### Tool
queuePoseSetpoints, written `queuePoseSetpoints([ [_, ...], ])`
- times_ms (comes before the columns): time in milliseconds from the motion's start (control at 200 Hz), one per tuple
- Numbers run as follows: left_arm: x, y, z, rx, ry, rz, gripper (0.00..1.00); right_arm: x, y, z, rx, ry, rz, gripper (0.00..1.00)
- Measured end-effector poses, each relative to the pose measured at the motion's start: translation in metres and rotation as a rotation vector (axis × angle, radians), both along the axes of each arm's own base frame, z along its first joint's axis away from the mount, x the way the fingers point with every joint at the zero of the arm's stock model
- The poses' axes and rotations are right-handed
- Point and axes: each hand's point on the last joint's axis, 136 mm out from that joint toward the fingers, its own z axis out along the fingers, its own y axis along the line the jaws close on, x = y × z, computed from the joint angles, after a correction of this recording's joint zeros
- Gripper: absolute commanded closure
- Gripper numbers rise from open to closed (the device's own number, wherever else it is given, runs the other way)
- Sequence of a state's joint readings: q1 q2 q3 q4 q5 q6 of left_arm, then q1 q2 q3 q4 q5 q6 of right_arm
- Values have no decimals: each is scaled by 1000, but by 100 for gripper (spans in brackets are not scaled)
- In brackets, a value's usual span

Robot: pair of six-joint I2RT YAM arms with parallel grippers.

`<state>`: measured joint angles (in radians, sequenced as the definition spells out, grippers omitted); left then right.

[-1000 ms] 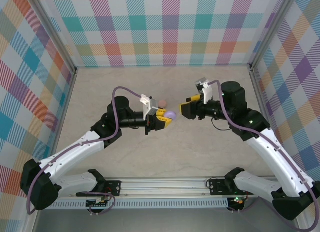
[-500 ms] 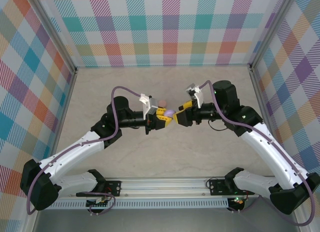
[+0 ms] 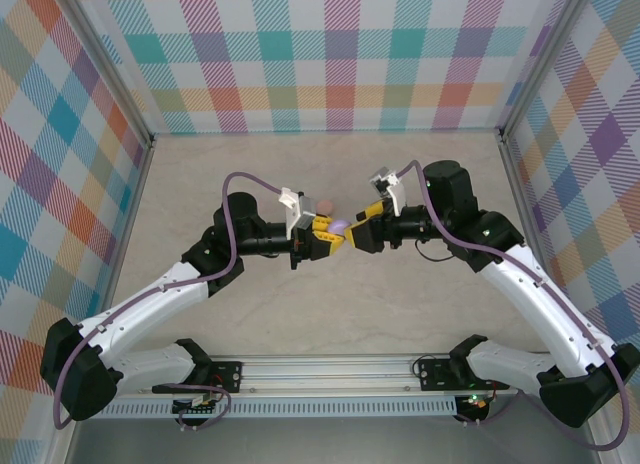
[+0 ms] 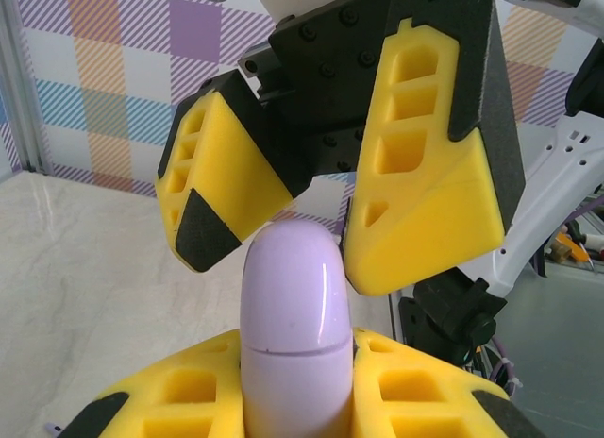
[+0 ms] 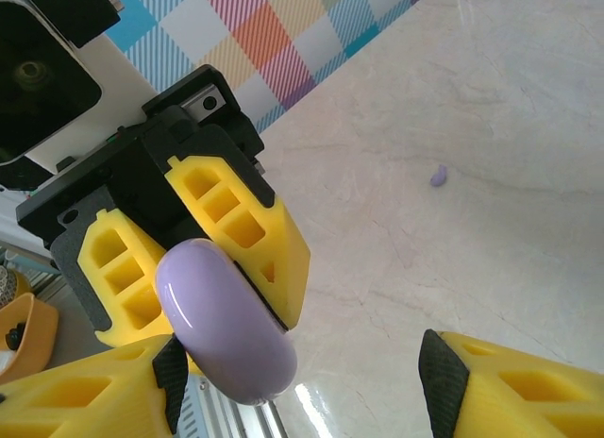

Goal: Insert the wireless bluetooth earbuds into the charging case

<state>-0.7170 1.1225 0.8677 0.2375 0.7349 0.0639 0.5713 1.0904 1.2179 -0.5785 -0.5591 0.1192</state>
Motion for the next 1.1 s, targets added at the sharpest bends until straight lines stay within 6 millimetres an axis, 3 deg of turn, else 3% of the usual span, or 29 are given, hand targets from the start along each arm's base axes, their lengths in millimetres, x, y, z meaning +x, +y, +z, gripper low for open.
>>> queuePoseSetpoints([
  [825, -6, -1, -9, 29, 24, -28, 100, 25, -12, 0, -38, -19, -168, 32],
  [1100, -11, 1, -2, -4, -9, -35, 100, 54, -45, -6, -111, -38, -417, 30],
])
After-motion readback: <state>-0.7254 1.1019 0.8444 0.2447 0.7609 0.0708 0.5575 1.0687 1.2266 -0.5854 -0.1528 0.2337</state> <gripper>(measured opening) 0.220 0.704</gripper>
